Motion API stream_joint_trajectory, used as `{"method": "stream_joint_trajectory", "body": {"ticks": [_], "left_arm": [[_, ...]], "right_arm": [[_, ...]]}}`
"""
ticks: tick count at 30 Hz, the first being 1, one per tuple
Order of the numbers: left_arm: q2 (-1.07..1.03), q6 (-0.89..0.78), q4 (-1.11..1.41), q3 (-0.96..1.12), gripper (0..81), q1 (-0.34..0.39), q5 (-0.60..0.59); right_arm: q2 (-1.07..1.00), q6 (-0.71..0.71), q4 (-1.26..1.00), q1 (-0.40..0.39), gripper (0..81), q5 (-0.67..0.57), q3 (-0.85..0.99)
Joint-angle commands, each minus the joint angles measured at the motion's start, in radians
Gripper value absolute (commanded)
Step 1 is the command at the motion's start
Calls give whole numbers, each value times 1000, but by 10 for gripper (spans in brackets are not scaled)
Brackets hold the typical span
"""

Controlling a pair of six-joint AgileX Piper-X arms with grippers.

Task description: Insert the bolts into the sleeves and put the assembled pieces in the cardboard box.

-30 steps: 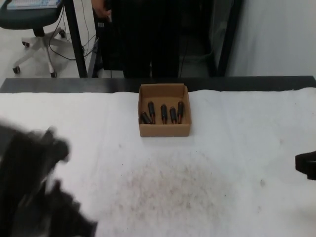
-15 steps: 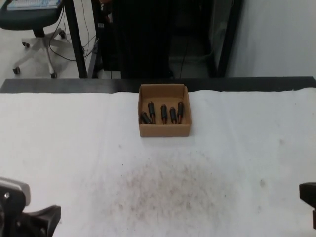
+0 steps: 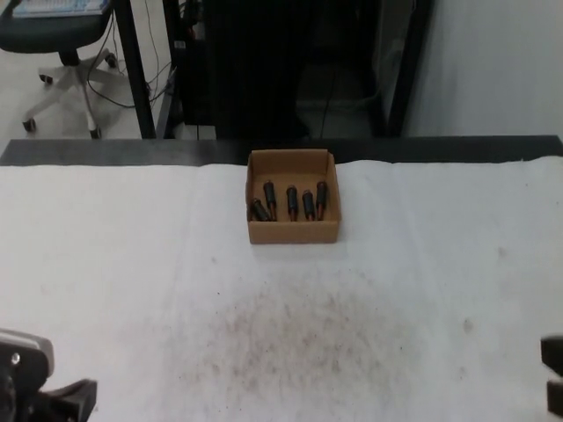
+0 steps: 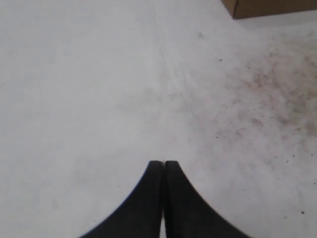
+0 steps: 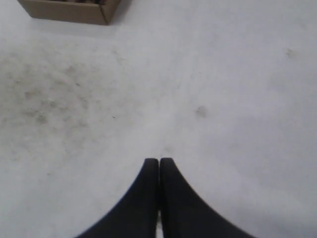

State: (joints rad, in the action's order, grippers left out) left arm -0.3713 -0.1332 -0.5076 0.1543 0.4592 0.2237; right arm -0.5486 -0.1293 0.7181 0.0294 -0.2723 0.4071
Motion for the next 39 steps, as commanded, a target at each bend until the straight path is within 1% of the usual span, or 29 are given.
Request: {"method": "stream_joint_trajectory", "body": {"ticks": [1, 4, 8, 19, 24, 26, 34, 39], "left_arm": [[4, -1, -41, -25, 3, 0, 59], [4, -1, -19, -35, 3, 0, 59], [4, -1, 19, -35, 3, 0, 49], [4, -1, 33, -35, 3, 0, 49], [4, -1, 25, -35, 3, 0, 49], [4, -1, 25, -35, 3, 0, 49], [4, -1, 47, -77, 3, 0, 49], [4, -1, 159, -119, 3, 0, 49]], "right_arm": [[-6, -6, -26, 4, 4, 132, -68], [-5, -6, -53, 4, 4, 139, -123], [-5, -6, -87, 2, 4, 139, -150], [11, -6, -103, -87, 4, 147, -161], [11, -6, -124, -156, 4, 147, -180], [11, -6, -148, -170, 4, 147, -198], [11, -6, -331, -171, 4, 147, -343], [11, -6, -493, -171, 4, 147, -407]]}}
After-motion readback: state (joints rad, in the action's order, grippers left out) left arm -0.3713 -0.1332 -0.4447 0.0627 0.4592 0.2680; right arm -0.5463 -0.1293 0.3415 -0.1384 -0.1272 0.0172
